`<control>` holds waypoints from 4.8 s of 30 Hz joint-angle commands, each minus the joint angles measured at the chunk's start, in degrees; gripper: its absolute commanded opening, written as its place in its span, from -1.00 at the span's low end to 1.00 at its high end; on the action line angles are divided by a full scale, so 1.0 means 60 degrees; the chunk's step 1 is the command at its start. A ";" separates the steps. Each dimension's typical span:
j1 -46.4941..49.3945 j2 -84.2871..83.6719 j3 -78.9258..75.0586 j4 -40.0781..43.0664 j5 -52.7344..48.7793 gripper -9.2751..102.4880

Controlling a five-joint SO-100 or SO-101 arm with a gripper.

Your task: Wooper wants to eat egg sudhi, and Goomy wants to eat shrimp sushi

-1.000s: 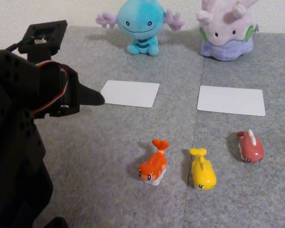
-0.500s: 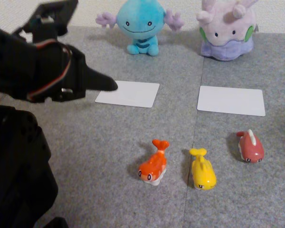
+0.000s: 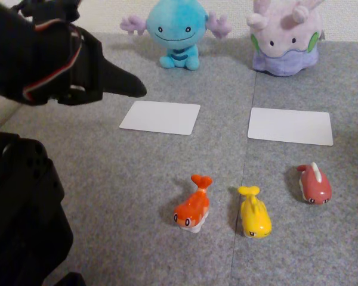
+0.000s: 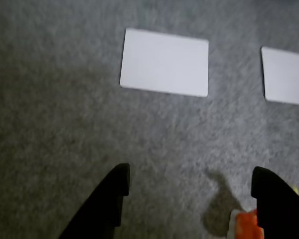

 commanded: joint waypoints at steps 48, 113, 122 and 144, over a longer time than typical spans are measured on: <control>0.6826 -1.2700 -0.6035 0.1875 -0.6958 -0.32; 0.4878 -0.9917 -0.2754 -0.1099 -0.5244 -0.73; 0.1582 -0.7412 -0.3091 0.0059 -0.2622 -0.72; 0.0234 -1.4355 -1.0811 0.0923 -0.0806 -0.72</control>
